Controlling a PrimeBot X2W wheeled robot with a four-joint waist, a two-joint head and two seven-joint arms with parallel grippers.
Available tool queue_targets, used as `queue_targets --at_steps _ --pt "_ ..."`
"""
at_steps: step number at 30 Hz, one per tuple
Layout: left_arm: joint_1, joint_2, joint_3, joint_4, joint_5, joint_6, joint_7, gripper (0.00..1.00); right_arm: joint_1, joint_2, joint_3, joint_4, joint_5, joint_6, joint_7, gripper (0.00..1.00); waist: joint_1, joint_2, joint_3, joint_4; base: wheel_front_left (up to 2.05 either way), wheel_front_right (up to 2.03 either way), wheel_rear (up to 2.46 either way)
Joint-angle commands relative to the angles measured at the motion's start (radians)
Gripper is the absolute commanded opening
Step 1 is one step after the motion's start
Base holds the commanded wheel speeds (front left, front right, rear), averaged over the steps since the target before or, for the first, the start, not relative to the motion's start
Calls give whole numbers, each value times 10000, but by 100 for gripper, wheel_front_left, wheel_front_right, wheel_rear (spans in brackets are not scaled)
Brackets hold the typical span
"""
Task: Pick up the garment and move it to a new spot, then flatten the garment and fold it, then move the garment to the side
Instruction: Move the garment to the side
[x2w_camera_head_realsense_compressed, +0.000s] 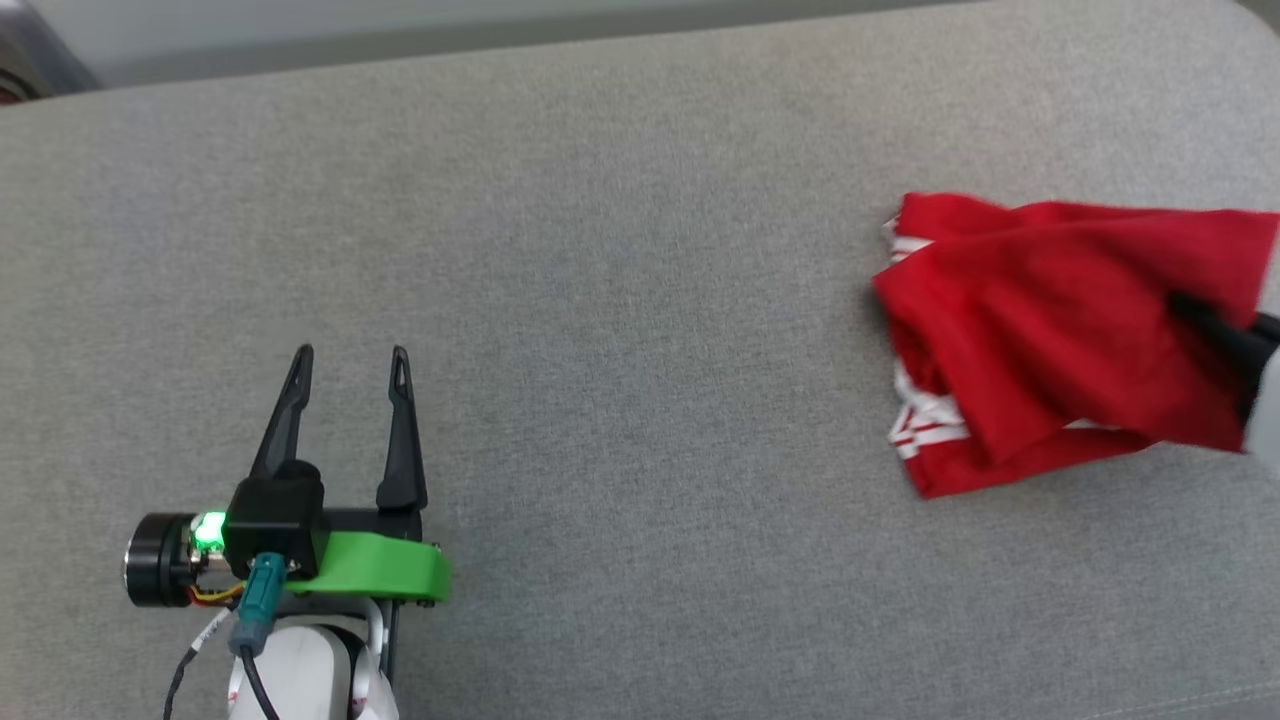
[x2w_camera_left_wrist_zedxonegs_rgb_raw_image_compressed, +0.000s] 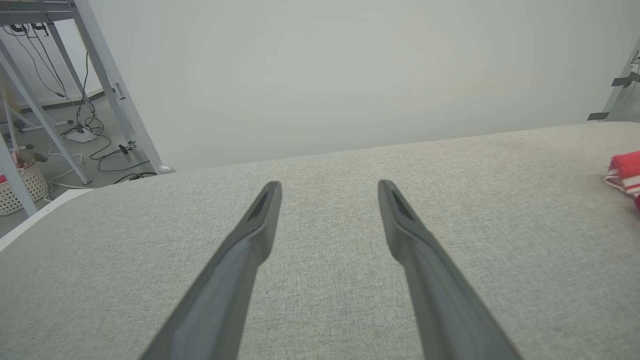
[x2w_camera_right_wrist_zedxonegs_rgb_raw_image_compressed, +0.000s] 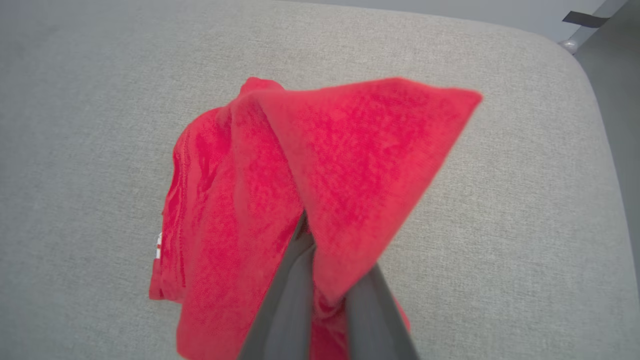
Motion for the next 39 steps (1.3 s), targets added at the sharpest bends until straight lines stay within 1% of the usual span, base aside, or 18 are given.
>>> queue_targets --at_steps 1,5,8,11,15,19,25,26,27,31,33,36,39 --pt "-208 106 27 -116 112 13 -57 100 -299 -138 -204 268 -128 -9 42 0 0 -1 746 -207 0 0 0" --pt "-494 206 18 -421 165 18 -57 100 -830 -598 -747 1450 -407 -9 76 0 0 -1 1379 -34 0 0 0" --pt "-716 264 -7 -623 217 43 -57 100 -1266 -962 -948 2286 -714 -9 77 0 0 -1 1762 130 0 0 0" --pt "-879 314 -34 -835 250 70 -57 100 -1802 -1151 -1166 3143 -1051 -9 0 0 0 -1 2117 250 0 0 0" --pt "-1067 346 -149 -1034 303 85 -57 100 -2433 -1177 -1452 4250 -1594 -9 -183 0 0 -1 2425 417 0 0 0" --pt "-1152 346 -261 -1111 333 129 -57 100 -2956 -1054 -1750 5205 -2127 -9 -421 0 0 -1 2509 506 0 0 0" --pt "-1068 383 -316 -1089 318 226 -57 100 -3432 -590 -2008 6062 -2526 -9 -728 0 0 -1 2400 441 0 0 0" --pt "-1039 390 -314 -1066 310 243 -57 100 -3481 -504 -2047 6170 -2593 -9 -790 35 0 -1 2348 418 0 0 0" --pt "-1002 391 -323 -1021 299 258 -57 100 -3506 -421 -2055 6290 -2686 -9 -832 100 0 -1 2257 404 0 0 0" --pt "-865 363 -387 -844 245 304 -57 100 -3525 -327 -2178 6523 -3113 -9 -1389 100 0 -1 1789 419 0 0 0" --pt "-757 331 -422 -752 201 325 -57 100 -3499 -281 -2341 6512 -3272 -9 -1913 100 0 -1 1469 467 0 0 0" --pt "-501 281 -462 -643 125 361 -57 100 -3361 -243 -2521 6148 -3705 -9 -3140 100 0 -1 975 539 0 0 0" --pt "-265 233 -480 -589 54 403 -57 100 -3206 11 -2930 5683 -4091 -9 -4486 100 0 -1 548 636 0 0 0"
